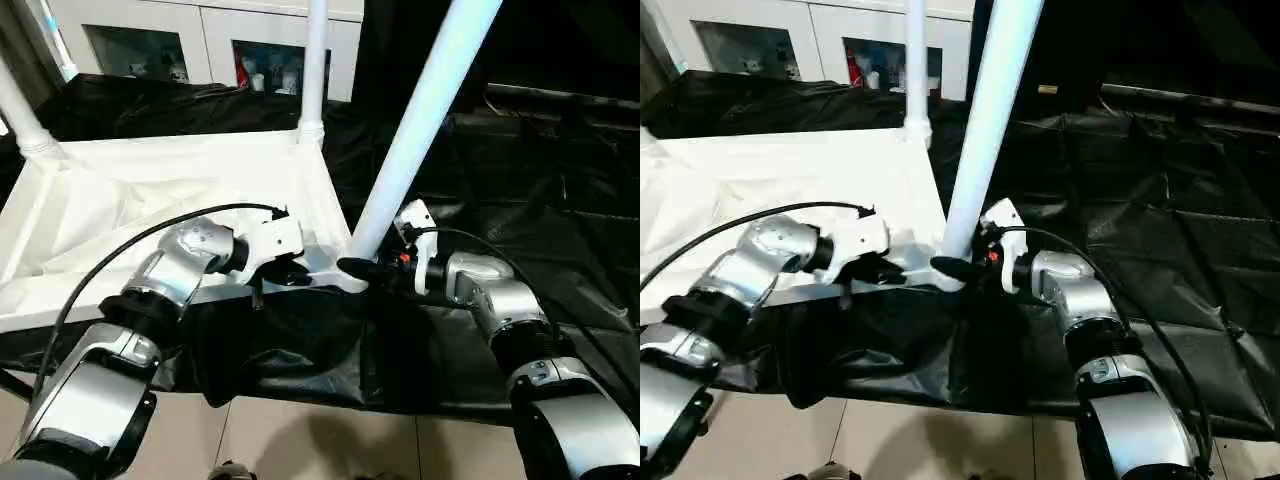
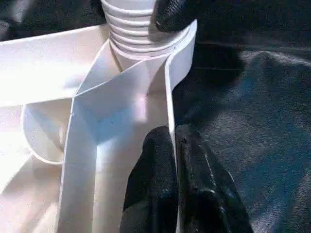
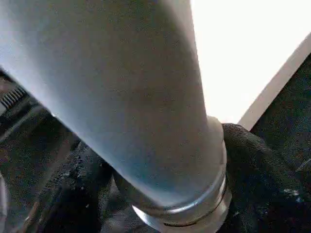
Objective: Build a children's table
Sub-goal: Insert table leg to table base
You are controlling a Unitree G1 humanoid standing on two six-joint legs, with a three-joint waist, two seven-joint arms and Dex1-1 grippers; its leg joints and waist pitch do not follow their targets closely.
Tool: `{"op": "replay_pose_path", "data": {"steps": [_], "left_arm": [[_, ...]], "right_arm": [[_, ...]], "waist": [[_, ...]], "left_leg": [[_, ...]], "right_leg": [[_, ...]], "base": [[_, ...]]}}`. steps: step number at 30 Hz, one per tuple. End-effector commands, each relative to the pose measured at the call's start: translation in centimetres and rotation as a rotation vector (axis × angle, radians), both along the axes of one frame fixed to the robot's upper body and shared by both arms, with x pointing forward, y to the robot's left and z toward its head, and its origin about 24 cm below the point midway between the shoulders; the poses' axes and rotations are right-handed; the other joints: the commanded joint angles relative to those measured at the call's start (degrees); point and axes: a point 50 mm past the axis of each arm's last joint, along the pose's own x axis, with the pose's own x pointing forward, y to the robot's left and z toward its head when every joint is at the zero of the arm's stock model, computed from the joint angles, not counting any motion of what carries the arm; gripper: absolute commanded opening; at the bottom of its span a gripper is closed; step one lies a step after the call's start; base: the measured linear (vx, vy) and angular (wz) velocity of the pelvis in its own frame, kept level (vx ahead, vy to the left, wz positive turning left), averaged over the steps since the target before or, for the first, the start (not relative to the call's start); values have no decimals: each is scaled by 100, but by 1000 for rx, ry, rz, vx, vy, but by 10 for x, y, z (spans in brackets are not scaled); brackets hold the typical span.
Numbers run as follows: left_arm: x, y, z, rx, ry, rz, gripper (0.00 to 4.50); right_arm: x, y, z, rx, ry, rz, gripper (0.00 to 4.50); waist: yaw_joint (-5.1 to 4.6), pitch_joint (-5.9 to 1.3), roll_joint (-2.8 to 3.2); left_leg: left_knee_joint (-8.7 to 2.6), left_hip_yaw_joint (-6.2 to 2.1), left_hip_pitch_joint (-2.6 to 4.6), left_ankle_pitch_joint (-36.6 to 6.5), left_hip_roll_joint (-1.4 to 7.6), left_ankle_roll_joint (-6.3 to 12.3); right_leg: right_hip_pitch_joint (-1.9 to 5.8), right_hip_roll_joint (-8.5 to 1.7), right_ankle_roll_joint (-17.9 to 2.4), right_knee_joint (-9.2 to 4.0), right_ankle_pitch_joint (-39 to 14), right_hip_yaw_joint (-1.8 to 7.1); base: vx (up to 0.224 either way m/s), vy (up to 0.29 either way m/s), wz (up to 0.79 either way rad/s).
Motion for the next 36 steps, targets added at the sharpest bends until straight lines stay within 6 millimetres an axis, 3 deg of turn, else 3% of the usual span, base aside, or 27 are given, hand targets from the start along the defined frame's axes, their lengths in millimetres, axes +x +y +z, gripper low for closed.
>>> {"op": "replay_pose_path", "data": {"steps": [1,2,3,8,12,16,20,27,31,35,36], "left_arm": [[-4,-14,4,-35,-25,-92,0],[-1,-15,5,-57,-49,-70,46],[0,-16,10,-101,-59,-62,57],[1,-18,40,-331,-7,-52,77],[5,-18,61,-457,-8,-44,115],[9,-26,80,-593,-15,-42,152],[12,-36,80,-575,-50,-11,185],[12,-38,80,-577,-48,9,246],[13,-70,90,-689,-15,-15,270],[5,-82,97,-762,73,-104,309],[3,-83,98,-769,83,-116,316]], "right_arm": [[3,-8,-1,-6,22,-48,293],[3,-9,0,-3,23,-52,293],[3,-10,0,-4,24,-52,293],[2,-10,-2,-9,45,-40,293],[0,-8,-7,-28,57,-35,285],[-2,-7,-12,-48,68,-31,282],[-2,-5,-13,-56,68,-25,282],[-2,-5,-13,-57,68,-25,282],[-4,1,-16,-85,71,20,282],[-5,2,-16,-99,77,37,281],[-5,3,-16,-101,77,38,281]], "waist": [[23,-393,30],[22,-393,36],[19,-398,52],[67,-387,30],[59,-363,21],[61,-364,39],[50,-364,17],[33,-377,18],[32,-363,-3],[23,-365,-45],[30,-373,-36]], "left_leg": [[-291,56,-1,-481,65,369],[-294,53,-1,-484,64,334],[-288,56,4,-476,61,321],[-287,67,-2,-494,70,263],[-291,75,2,-713,46,205],[-295,62,2,-666,56,196],[-285,65,-12,-650,42,245],[-279,61,-13,-534,47,299],[-276,72,-10,-634,47,305],[-272,63,-62,-567,29,347],[-257,70,-47,-508,29,386]], "right_leg": [[408,-367,-1517,-307,244,317],[411,-367,-1502,-301,226,318],[404,-363,-1501,-301,253,319],[401,-373,-1634,-280,308,320],[392,-362,-1485,-333,-221,320],[386,-351,-1452,-328,-205,315],[405,-351,-1424,-341,-183,316],[402,-339,-1421,-324,-29,312],[398,-348,-1460,-355,-175,316],[439,-350,-1391,-355,-307,302],[423,-355,-1401,-355,-262,310]], "base": [[0,0,0],[0,0,0],[0,0,0],[0,0,0],[0,0,0],[0,0,0],[0,0,0],[0,0,0],[0,0,0],[0,0,0],[0,0,0]]}}
